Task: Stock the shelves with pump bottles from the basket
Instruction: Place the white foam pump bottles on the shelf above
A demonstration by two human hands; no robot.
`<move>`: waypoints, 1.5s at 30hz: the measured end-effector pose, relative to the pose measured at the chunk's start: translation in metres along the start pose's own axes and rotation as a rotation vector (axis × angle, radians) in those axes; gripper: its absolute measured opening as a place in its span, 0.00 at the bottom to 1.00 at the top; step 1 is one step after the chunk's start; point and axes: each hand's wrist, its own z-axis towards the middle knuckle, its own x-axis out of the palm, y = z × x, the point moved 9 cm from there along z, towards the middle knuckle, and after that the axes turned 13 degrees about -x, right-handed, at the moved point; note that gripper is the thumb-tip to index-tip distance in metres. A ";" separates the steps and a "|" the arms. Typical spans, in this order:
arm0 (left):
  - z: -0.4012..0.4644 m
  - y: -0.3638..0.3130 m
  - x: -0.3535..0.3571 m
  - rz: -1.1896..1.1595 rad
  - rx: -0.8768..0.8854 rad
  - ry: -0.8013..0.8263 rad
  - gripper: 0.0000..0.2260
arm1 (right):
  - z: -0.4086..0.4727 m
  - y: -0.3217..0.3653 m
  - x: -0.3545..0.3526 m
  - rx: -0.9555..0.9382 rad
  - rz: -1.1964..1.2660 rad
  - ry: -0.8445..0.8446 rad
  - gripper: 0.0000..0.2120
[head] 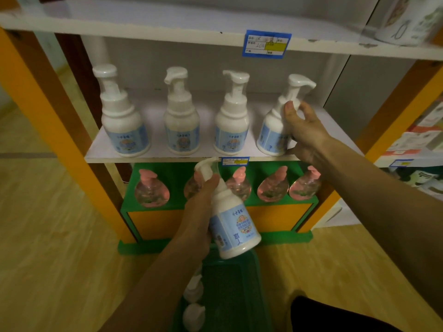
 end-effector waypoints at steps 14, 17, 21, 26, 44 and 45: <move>-0.026 -0.014 0.000 0.051 0.095 0.013 0.30 | -0.149 -0.042 0.028 0.009 -0.196 0.216 0.22; -0.030 -0.016 -0.002 0.099 0.090 -0.043 0.37 | -0.180 -0.050 0.060 0.107 -0.121 0.505 0.25; -0.031 -0.017 -0.006 0.106 0.105 -0.019 0.40 | -0.192 -0.050 0.073 0.029 -0.191 0.675 0.40; -0.032 -0.020 -0.008 0.112 0.159 -0.017 0.25 | -0.193 -0.055 0.078 -0.028 -0.164 0.713 0.44; -0.033 -0.010 0.027 0.285 0.175 0.124 0.10 | -0.111 -0.032 -0.070 -0.358 -0.342 -0.231 0.39; -0.032 -0.009 0.029 0.281 0.173 0.133 0.09 | -0.109 -0.029 -0.080 -0.378 -0.349 -0.264 0.39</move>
